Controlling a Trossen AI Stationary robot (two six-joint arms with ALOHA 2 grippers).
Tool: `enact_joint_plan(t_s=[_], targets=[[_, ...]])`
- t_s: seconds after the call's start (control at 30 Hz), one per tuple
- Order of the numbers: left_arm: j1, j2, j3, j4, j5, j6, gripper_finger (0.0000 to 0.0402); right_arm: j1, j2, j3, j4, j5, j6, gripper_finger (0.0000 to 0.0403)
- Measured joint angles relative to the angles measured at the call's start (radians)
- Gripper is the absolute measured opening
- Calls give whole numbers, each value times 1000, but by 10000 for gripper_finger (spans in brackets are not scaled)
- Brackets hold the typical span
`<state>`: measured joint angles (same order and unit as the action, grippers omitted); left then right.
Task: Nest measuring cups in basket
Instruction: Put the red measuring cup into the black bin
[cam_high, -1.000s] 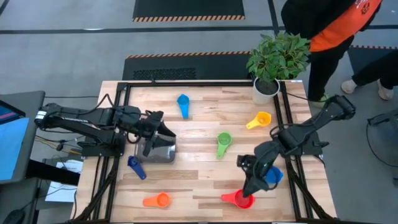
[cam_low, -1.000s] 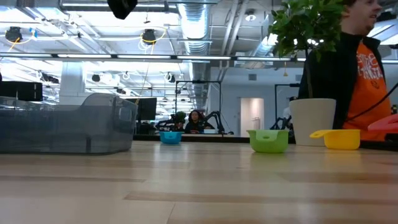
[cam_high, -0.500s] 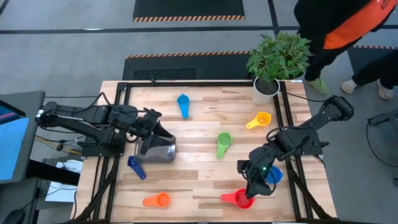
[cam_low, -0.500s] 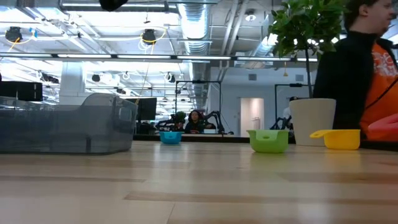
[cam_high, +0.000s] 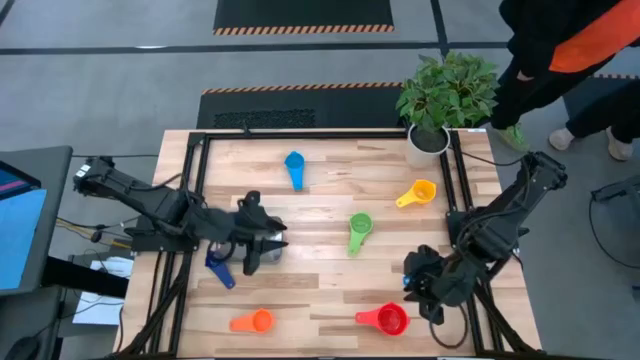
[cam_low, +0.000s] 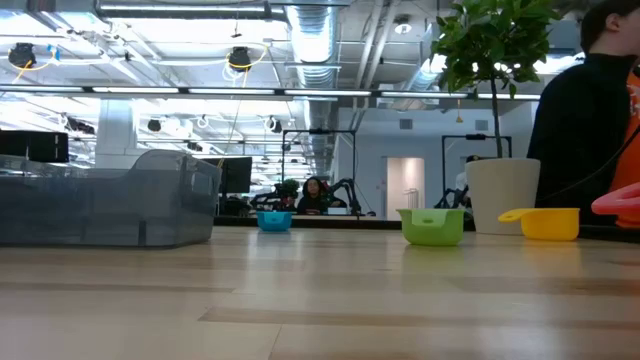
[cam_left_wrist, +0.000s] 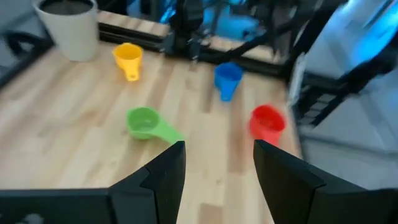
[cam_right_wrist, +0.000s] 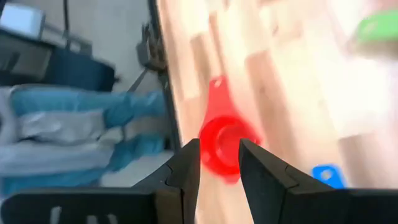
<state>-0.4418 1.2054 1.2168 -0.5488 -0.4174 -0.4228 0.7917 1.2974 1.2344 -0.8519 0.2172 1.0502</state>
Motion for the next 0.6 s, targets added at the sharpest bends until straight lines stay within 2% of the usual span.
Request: enact_joint_plan(t_s=[0.13, 0.37, 0.6], targets=[[-60, 102, 80, -91, -70, 67, 177, 35, 8, 6, -29, 47, -43, 142], [-81, 259, 94, -97, -70, 22, 177, 30, 146, 4, -88, 49, -159, 145], [-84, 312, 94, -67, -48, -9, 177, 17, 292, 4, -79, 46, -188, 135]])
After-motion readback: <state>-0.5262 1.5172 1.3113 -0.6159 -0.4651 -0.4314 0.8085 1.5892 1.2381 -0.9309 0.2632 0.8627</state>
